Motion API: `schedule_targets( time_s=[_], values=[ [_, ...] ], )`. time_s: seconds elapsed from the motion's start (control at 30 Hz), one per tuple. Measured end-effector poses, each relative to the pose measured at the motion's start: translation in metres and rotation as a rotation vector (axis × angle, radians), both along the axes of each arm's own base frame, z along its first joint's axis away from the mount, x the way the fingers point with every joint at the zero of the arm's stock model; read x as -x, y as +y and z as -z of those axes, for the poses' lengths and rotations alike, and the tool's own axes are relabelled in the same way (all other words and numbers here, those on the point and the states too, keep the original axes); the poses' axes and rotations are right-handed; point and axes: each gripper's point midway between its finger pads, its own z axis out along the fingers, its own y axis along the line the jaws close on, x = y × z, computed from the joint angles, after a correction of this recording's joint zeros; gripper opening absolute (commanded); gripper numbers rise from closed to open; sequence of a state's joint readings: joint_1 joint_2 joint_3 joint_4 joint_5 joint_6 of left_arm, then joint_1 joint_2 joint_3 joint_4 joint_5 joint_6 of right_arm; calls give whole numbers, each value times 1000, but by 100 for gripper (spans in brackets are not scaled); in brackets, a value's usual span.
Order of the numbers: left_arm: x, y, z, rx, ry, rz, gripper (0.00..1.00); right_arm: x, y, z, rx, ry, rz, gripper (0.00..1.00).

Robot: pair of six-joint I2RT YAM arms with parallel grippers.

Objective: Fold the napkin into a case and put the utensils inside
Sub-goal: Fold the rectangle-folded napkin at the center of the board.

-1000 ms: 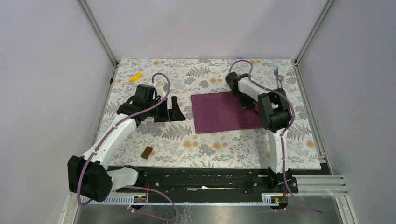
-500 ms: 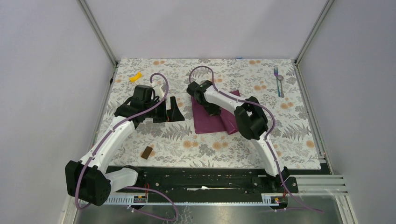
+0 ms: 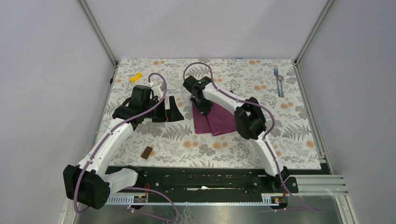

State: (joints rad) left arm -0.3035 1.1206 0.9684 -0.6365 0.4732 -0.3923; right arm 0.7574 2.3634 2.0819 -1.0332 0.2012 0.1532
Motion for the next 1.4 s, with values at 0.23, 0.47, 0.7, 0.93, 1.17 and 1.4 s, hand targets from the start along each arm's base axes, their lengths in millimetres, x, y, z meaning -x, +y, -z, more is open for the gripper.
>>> schedule_targets(
  time_s=[0.23,0.47,0.7,0.93,1.17,1.4],
  values=[
    [0,0,-1,-1,-4,-2,99,-5,20,1,-71,16,-9,0],
    [0,1,-2,0,-8,-3,99,-8,28,3,-95,21,-14,0],
    [1,1,-2,-2,-7,-5,99,-12,30,2,-107,16,-10,0],
    [1,1,-1,-3,-4,-5,99,-18,30,7,-110,18,-1,2],
    [1,1,-1,-3,-4,-5,99,-21,34,11,-125,25,0,3],
    [1,1,-1,-3,-4,-5,99,-21,35,11,-129,28,-1,3]
  ],
)
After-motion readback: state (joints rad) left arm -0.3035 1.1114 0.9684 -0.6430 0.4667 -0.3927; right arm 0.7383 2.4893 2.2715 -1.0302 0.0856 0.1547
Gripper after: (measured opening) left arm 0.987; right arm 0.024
